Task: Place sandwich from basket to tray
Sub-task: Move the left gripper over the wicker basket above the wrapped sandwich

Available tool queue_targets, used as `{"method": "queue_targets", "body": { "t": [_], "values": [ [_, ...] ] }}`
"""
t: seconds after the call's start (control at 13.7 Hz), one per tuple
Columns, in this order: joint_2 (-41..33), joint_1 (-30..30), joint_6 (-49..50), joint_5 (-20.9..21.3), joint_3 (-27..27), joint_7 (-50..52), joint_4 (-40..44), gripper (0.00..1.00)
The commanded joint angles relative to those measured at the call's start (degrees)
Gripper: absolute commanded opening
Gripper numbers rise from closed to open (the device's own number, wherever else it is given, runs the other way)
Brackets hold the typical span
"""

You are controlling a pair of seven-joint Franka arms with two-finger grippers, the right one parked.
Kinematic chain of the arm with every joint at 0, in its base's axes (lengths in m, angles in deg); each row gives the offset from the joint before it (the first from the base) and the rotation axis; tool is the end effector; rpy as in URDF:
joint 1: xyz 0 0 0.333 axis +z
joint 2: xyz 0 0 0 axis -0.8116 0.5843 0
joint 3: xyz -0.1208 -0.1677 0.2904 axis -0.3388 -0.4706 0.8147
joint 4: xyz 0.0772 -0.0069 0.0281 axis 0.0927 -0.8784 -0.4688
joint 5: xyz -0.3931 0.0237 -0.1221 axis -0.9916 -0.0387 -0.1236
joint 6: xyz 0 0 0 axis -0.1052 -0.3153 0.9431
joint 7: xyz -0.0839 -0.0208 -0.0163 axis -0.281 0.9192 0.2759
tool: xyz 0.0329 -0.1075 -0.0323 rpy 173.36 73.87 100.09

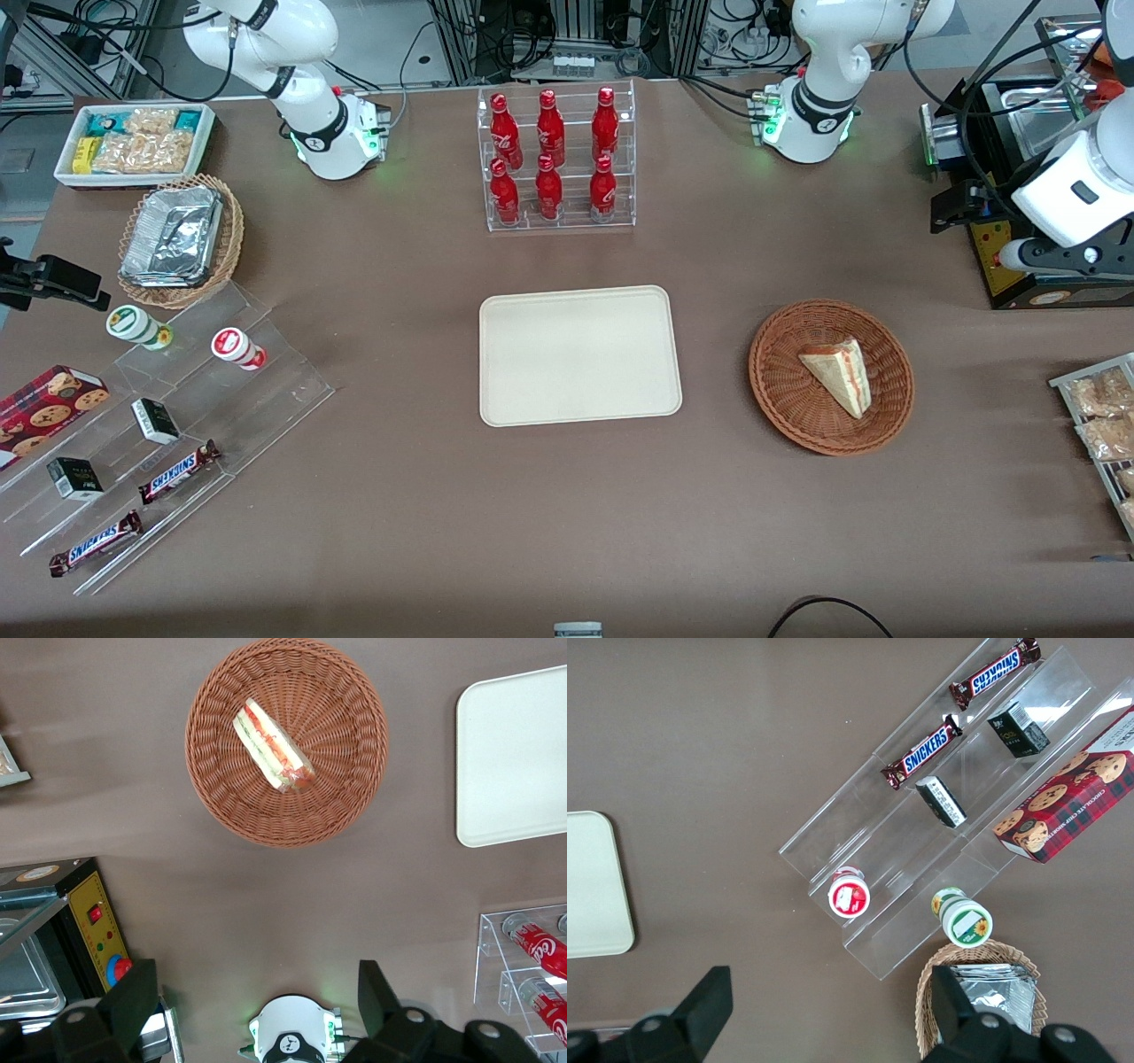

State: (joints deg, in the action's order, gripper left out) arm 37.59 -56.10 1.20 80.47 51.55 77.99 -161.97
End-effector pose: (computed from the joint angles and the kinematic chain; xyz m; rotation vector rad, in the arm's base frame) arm 0.5581 -0.0397 0.6443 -3.1080 0.1901 0.3287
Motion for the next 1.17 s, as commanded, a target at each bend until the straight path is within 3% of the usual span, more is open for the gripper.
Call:
{"method": "queue_targets", "body": {
  "t": [0.0, 0.22, 0.59, 1.1],
  "values": [
    [0.22, -0.08, -0.78, -0.1, -0.15, 1.92, 0.25, 1.0],
    [1.71, -0.25, -2.27, 0.07, -0.24, 2.29, -0.53, 1.0],
    [1.54, -1.04, -15.79, 0.16, -0.24, 1.85, -12.73, 1.0],
    [2.07, -1.13, -30.65, 0.08, -0.5, 4.29, -23.29, 1.0]
  ]
}}
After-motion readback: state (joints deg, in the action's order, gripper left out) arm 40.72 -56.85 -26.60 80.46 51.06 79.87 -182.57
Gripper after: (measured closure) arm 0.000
